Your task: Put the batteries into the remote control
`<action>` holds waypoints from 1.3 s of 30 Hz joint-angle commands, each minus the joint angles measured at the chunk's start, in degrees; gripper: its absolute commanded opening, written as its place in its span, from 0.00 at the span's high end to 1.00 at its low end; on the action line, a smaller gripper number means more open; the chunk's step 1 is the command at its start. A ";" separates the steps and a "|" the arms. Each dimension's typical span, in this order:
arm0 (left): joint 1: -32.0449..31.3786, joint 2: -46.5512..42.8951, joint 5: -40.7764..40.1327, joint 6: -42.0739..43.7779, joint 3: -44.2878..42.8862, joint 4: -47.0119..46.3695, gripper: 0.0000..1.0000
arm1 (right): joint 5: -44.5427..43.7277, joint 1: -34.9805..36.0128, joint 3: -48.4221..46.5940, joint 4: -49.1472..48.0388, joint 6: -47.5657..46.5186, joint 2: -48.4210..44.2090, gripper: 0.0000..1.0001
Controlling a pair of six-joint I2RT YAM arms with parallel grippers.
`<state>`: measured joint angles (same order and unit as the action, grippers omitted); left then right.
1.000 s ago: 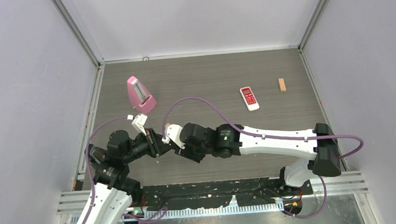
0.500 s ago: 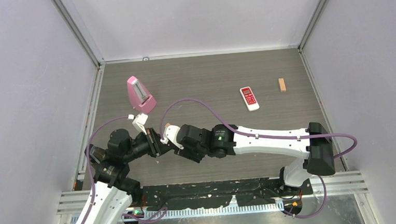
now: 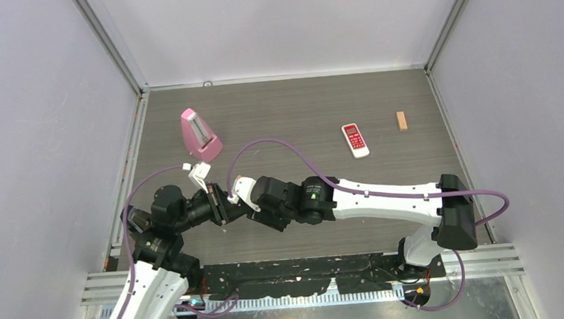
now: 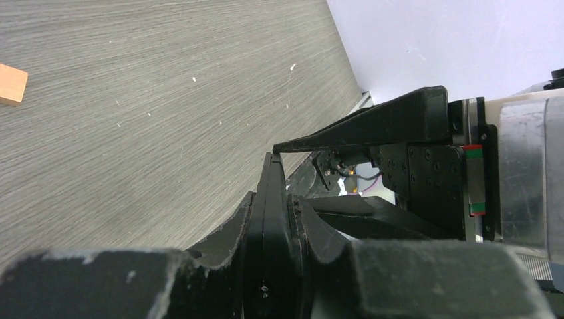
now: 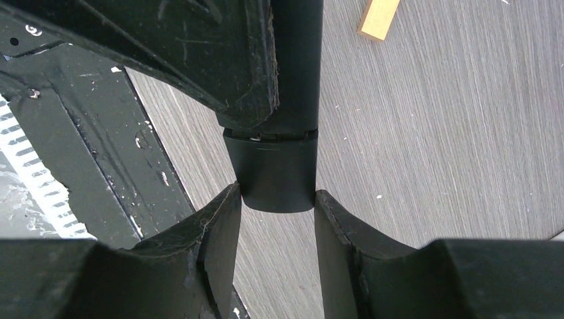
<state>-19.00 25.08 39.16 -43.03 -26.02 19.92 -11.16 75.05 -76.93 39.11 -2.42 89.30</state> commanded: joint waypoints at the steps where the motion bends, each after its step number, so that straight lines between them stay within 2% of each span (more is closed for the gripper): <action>1: 0.20 -0.34 4.13 -0.39 -0.79 -4.55 1.00 | 0.20 0.23 -2.48 -1.16 1.17 -0.07 0.68; 27: 0.11 0.15 6.23 -2.70 -0.02 -5.95 1.00 | 1.75 0.27 -5.87 -1.85 0.89 3.12 0.67; 39: 0.11 2.16 8.41 -11.86 0.47 -8.72 1.00 | 2.85 -0.28 -3.89 -6.03 3.99 1.12 0.59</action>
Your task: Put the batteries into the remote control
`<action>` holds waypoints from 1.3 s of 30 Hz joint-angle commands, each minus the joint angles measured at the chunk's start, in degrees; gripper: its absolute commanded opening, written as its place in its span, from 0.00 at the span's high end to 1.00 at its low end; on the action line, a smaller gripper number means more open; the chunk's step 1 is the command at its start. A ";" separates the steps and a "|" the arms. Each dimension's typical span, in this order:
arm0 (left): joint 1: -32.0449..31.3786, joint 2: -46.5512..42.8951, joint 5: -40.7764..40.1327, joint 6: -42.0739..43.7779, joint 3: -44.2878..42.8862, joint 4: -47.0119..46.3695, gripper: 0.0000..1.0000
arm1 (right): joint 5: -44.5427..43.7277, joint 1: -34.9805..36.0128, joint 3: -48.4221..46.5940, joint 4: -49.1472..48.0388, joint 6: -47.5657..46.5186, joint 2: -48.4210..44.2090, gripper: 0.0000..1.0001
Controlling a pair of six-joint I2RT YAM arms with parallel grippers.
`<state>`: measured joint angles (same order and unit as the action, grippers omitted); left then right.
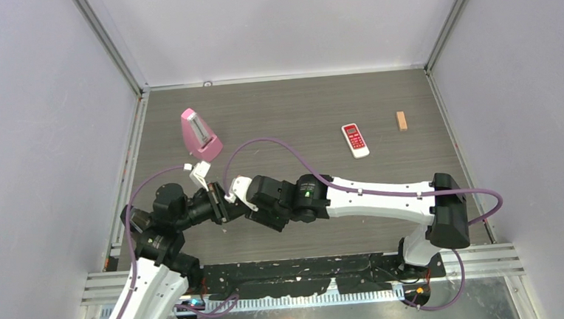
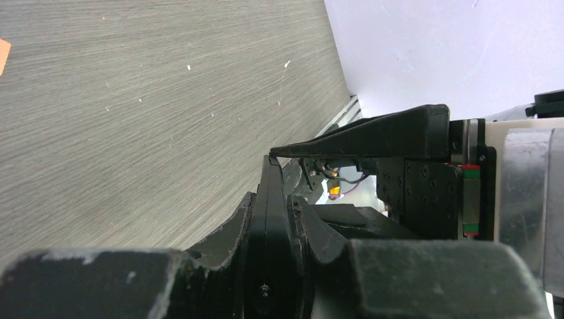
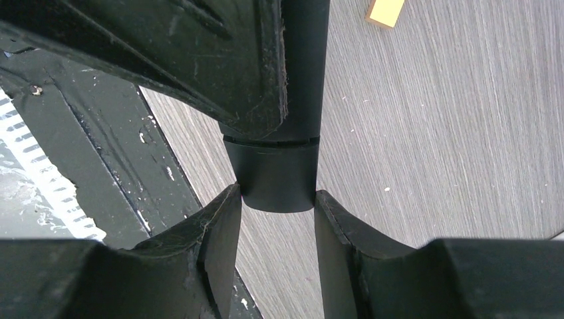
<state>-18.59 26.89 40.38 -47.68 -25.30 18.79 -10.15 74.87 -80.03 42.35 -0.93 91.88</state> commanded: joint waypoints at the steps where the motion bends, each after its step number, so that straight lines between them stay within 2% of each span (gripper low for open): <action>1: -0.31 0.42 7.47 -8.05 -0.20 -7.96 1.00 | 2.00 -0.24 -0.22 -9.84 2.68 -1.67 0.59; 19: -0.35 1.88 11.24 -19.50 3.12 -16.65 1.00 | 2.11 -0.93 3.25 -12.90 2.26 -5.74 0.45; 28: -0.31 1.64 11.85 -21.16 3.15 -17.84 1.00 | 2.67 -1.22 4.24 -12.54 1.33 -7.14 0.46; 32: -0.31 1.64 11.32 -21.05 3.47 -17.48 1.00 | 2.14 -1.23 4.46 -12.81 2.22 -8.46 0.39; 34: -0.31 1.61 10.81 -21.18 3.71 -17.32 1.00 | 2.13 -1.19 4.86 -13.49 2.76 -10.12 0.30; 39: -0.31 1.86 9.19 -22.56 4.57 -18.41 1.00 | 2.64 -1.49 5.83 -14.87 5.35 -13.40 0.16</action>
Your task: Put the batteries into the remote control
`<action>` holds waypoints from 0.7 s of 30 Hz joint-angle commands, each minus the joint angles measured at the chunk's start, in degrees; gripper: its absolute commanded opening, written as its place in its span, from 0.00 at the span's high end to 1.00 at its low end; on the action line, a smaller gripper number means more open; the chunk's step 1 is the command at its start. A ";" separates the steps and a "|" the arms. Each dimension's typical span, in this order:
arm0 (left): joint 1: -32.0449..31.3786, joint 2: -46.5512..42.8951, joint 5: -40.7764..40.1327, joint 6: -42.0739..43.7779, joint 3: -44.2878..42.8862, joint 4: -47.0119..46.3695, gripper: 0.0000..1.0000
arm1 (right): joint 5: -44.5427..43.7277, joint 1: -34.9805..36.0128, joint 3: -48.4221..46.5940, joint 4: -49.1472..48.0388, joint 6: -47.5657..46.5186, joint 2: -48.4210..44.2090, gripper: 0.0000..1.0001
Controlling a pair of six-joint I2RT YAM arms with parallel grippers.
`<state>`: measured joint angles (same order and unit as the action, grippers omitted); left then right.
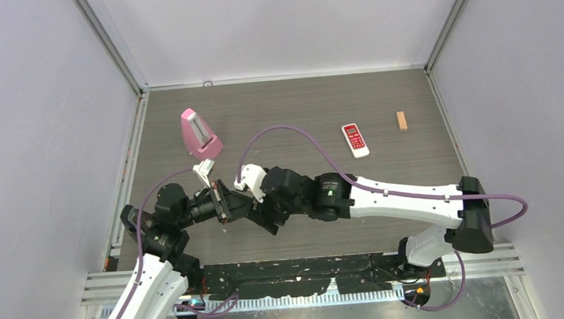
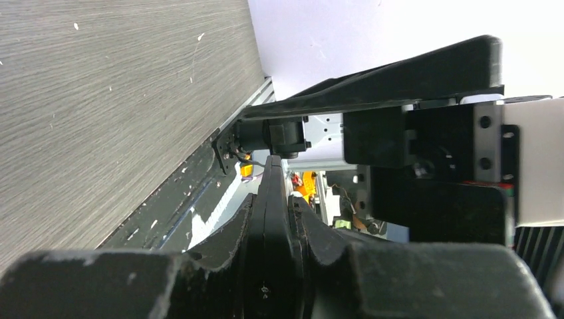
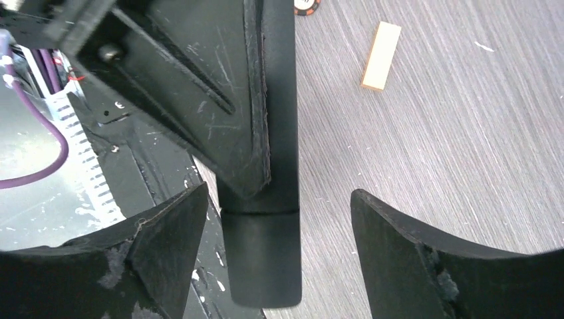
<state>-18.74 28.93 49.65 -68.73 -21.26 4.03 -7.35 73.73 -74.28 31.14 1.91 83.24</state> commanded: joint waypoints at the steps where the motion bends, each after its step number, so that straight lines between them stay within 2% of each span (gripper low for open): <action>1: -0.15 -0.06 -0.34 -2.04 0.78 -3.68 1.00 | 0.29 -0.65 0.36 -4.12 3.41 -5.99 0.13; 5: -0.15 -0.24 -1.17 -4.92 1.81 -7.89 1.00 | 2.58 -2.06 3.34 -7.61 8.30 -11.32 0.08; 7: -0.15 -0.68 -1.51 -6.23 2.12 -9.24 1.00 | 0.66 -2.67 5.27 -9.54 12.08 -14.60 0.07; 10: -0.15 -1.78 -2.19 -7.78 2.01 -9.91 1.00 | -10.96 -2.79 9.67 -11.53 22.55 -21.49 0.07; 13: -0.15 -3.23 -2.70 -10.59 2.05 -10.98 1.00 | -16.67 -3.21 14.64 -14.27 32.80 -27.22 0.08; 16: -0.15 -4.69 -3.74 -14.90 2.18 -13.06 1.00 | -15.53 -3.41 20.39 -18.19 42.11 -32.47 0.09; 21: -0.15 -6.87 -5.43 -19.23 0.86 -13.73 1.00 | -9.98 -3.42 24.31 -24.95 51.63 -34.17 0.11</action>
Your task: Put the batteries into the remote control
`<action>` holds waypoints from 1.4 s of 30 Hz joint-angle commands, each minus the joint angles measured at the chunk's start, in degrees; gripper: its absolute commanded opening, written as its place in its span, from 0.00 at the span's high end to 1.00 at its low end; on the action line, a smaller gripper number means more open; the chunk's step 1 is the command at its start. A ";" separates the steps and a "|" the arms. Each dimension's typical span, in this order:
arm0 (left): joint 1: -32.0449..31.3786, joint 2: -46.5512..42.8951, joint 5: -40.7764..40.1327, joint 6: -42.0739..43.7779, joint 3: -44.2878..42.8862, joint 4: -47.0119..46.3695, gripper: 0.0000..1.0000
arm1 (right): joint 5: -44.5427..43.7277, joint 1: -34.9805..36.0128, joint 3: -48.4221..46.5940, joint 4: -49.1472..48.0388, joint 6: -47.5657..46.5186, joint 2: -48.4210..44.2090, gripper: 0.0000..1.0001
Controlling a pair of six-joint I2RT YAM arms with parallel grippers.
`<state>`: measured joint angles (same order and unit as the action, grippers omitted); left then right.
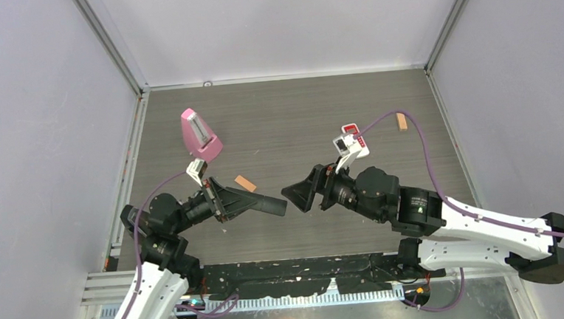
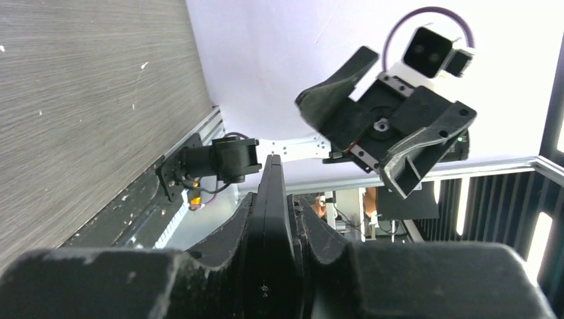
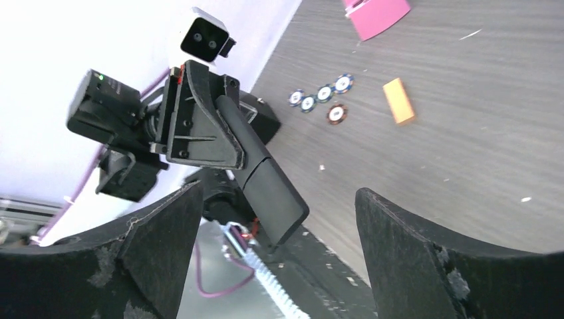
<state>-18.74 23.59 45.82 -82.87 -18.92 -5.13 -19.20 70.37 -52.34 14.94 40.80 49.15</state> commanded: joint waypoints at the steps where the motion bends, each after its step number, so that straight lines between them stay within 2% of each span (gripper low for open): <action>1: -0.15 -1.80 -1.76 -5.75 -1.72 -4.56 1.00 | 3.40 -0.06 2.92 -10.60 15.13 -0.10 0.13; 6: -0.15 -4.12 -3.05 -9.85 -2.61 -4.70 1.00 | 7.48 -0.07 6.81 -18.48 21.83 0.44 0.19; 11: -0.15 -5.05 -3.32 -11.57 -2.85 -5.20 1.00 | 8.40 -0.06 10.64 -26.35 24.99 0.92 0.36; 25: -0.15 -6.50 -3.72 -13.82 -3.29 -5.82 1.00 | 11.87 -0.08 10.15 -30.55 27.34 6.59 0.56; 27: -0.15 -6.63 -3.81 -13.95 -3.55 -5.73 1.00 | 12.01 -0.06 10.66 -31.77 27.40 7.14 0.60; 33: -0.15 -7.00 -3.57 -14.06 -4.46 -5.84 1.00 | 12.33 -0.15 10.51 -33.30 28.24 8.58 0.81; 42: -0.15 -6.37 -1.40 -12.03 -5.71 -5.72 1.00 | 14.06 -0.15 8.47 -34.50 28.56 13.33 0.85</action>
<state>-18.24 17.08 41.34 -96.20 -21.52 -7.97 -6.72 69.73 -41.58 -18.09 69.58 58.67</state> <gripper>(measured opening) 0.199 0.251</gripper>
